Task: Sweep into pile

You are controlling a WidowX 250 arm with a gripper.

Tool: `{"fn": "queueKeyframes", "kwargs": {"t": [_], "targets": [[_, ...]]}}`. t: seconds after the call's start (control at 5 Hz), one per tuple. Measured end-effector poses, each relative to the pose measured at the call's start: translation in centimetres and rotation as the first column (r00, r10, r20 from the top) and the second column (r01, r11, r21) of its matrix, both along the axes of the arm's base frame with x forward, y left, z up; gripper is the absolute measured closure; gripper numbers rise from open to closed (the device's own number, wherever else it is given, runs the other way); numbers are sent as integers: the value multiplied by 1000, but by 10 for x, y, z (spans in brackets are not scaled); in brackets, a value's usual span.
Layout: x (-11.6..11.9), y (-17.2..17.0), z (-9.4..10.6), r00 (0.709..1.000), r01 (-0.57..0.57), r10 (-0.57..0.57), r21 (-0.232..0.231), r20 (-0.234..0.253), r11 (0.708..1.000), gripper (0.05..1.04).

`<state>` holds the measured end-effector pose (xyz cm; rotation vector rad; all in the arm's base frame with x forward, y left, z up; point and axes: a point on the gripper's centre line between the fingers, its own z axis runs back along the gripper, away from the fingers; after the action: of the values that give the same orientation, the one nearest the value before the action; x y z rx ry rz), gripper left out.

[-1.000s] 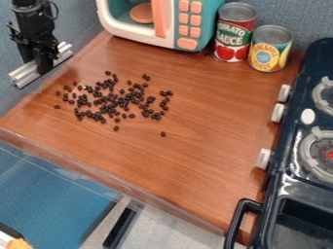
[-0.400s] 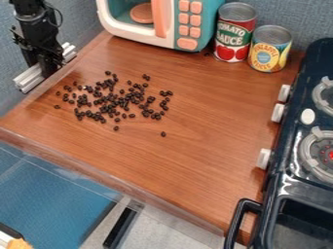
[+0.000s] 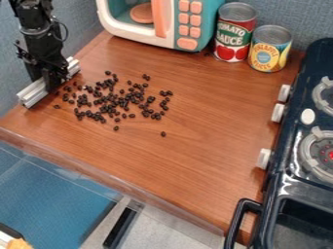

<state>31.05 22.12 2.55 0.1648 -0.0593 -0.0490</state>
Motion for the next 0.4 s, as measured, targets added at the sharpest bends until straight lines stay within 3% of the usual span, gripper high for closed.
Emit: {"fn": "queueKeyframes", "kwargs": {"t": [0.4], "targets": [[1, 0, 3, 999, -33, 33, -8, -2, 999, 708]]}}
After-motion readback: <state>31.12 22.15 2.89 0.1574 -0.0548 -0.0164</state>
